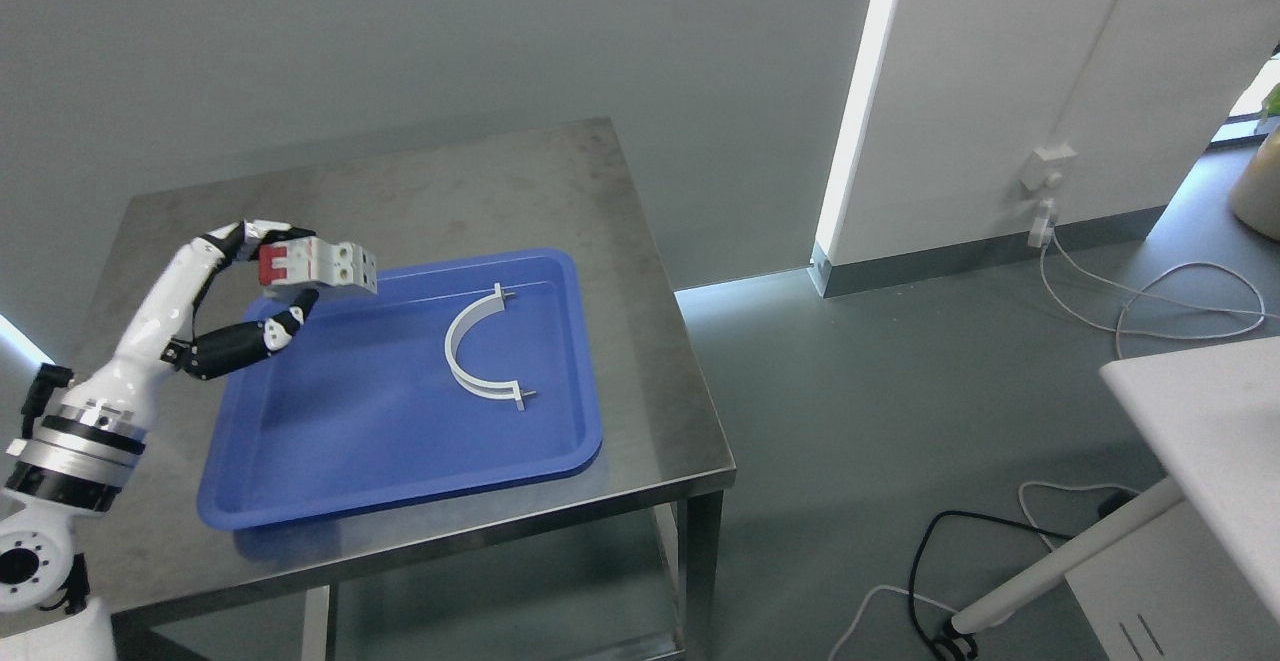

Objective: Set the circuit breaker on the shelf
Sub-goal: 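Raise the held breaker up and away from the tray, then turn the robot toward the blue bin shelf holding the breaker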

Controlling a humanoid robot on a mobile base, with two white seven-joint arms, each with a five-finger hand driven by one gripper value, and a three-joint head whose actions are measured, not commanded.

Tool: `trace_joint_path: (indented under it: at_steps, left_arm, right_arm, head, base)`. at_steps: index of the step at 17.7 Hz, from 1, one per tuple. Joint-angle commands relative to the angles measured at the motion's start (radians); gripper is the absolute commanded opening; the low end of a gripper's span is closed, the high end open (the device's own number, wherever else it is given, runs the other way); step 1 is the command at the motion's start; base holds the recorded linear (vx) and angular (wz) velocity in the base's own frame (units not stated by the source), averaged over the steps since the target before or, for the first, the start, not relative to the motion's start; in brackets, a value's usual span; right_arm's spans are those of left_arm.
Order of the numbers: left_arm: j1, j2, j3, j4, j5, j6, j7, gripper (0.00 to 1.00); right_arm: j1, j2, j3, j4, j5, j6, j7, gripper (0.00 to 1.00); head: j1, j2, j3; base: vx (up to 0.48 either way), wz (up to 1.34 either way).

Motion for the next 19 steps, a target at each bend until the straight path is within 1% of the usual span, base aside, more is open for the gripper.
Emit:
trace_joint_path:
  at_steps: [1, 2, 3, 5, 6, 7, 9, 19]
  left_arm:
    - [-0.012, -0.177, 0.201, -0.013, 0.052, -0.053, 0.299, 0.17]
    - [-0.001, -0.177, 0.198, -0.019, 0.055, -0.028, 0.370, 0.19]
    - [0.014, -0.177, 0.193, -0.018, 0.063, -0.021, 0.404, 0.21]
    - [0.101, -0.177, 0.152, -0.033, 0.111, -0.019, 0.374, 0.19]
    - [0.138, -0.177, 0.137, -0.064, 0.133, -0.008, 0.330, 0.18]
    - [0.146, -0.177, 0.137, -0.090, 0.142, -0.001, 0.299, 0.17]
    - [0.146, -0.177, 0.138, -0.133, 0.145, 0.027, 0.294, 0.17]
    - [0.157, -0.177, 0.149, -0.148, 0.149, 0.038, 0.288, 0.17]
  right_arm:
    - [0.000, -0.017, 0.020, 0.000, 0.000, 0.066, 0.000, 1.00]
    - [0.000, -0.017, 0.020, 0.000, 0.000, 0.066, 0.000, 1.00]
    - [0.000, -0.017, 0.020, 0.000, 0.000, 0.066, 0.000, 1.00]
    - [0.000, -0.017, 0.020, 0.000, 0.000, 0.066, 0.000, 1.00]
    - [0.000, -0.017, 0.020, 0.000, 0.000, 0.066, 0.000, 1.00]
    - [0.000, -0.017, 0.020, 0.000, 0.000, 0.066, 0.000, 1.00]
    - [0.000, -0.017, 0.020, 0.000, 0.000, 0.066, 0.000, 1.00]
    - [0.000, -0.017, 0.020, 0.000, 0.000, 0.066, 0.000, 1.00]
  head:
    - [0.0000, 0.000, 0.000]
    - [0.0000, 0.000, 0.000]
    - [0.0000, 0.000, 0.000]
    - [0.0000, 0.000, 0.000]
    - [0.0000, 0.000, 0.000]
    - [0.0000, 0.000, 0.000]
    - [0.0000, 0.000, 0.000]
    - [0.0000, 0.000, 0.000]
  base:
    - [0.017, 0.00]
    - [0.029, -0.01]
    - [0.029, -0.01]
    - [0.027, -0.05]
    - [0.027, -0.01]
    - [0.027, -0.01]
    - [0.021, 0.00]
    - [-0.011, 0.00]
